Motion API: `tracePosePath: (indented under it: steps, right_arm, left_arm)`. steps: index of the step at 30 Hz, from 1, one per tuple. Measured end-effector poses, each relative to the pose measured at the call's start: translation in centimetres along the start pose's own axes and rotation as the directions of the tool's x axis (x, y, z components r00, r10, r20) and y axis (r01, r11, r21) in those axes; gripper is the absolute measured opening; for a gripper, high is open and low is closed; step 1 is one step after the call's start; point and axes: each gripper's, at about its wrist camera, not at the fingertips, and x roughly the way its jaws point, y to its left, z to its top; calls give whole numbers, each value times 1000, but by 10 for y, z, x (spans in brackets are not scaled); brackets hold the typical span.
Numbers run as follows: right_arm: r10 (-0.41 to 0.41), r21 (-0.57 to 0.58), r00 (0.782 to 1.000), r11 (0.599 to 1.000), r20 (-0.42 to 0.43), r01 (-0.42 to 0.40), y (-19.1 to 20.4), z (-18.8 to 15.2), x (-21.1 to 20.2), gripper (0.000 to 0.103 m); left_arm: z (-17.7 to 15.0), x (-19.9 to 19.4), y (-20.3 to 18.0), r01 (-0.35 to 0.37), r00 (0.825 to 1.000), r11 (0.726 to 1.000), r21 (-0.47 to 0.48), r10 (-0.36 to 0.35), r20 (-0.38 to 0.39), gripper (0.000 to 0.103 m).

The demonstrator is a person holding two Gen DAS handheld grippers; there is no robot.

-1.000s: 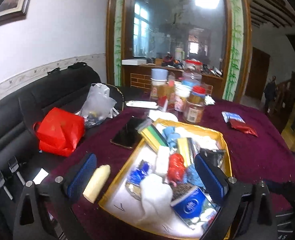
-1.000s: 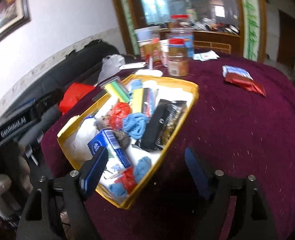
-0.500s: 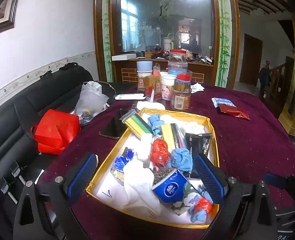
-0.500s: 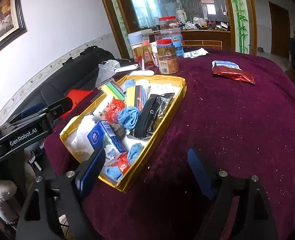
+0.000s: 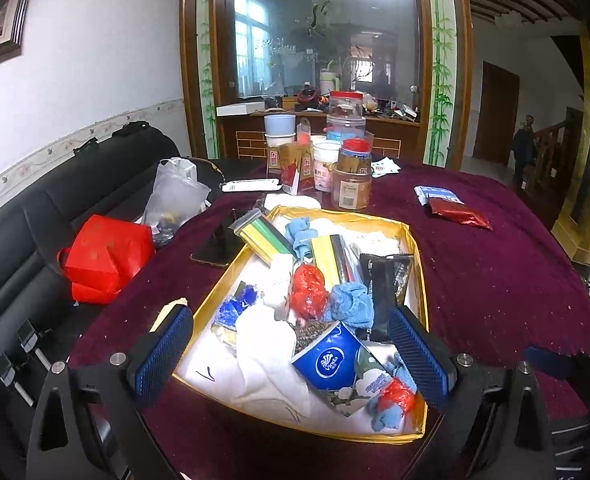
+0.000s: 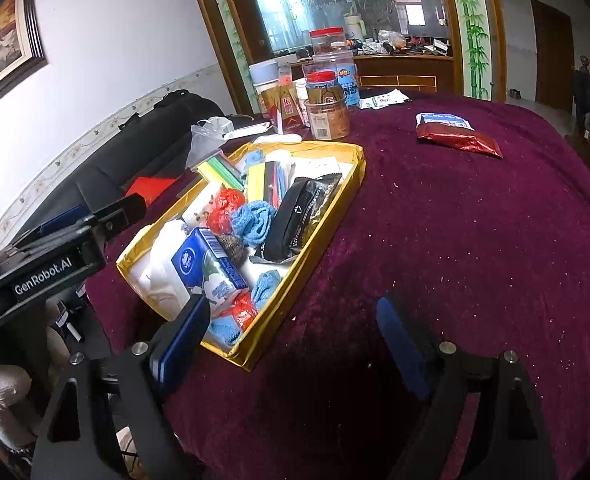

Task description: Organize soft objects

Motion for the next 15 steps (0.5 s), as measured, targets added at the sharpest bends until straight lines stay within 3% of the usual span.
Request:
tracePosePath:
  steps: [3,5,9,15]
  right_arm:
    - [-12,-13,1000,1000,4,12,2,-2,0,85]
    - [-19,-24,1000,1000,3,19,3,-1,2,85]
    - [-17,-35,1000,999,6,17,7,0,2,85]
    - [-29,-62,1000,998,-8,29,11,-2,7,85]
  left_arm:
    - [-1,-4,3,-2,1000,1000,-19,3,27,102]
    - [0,-18,6,-11,995,999,-53,16,97,103]
    - [2,-40,14,167,963,983,-76,-146,225,103]
    - [4,-25,12,59,989,994,-88,-47,137,103]
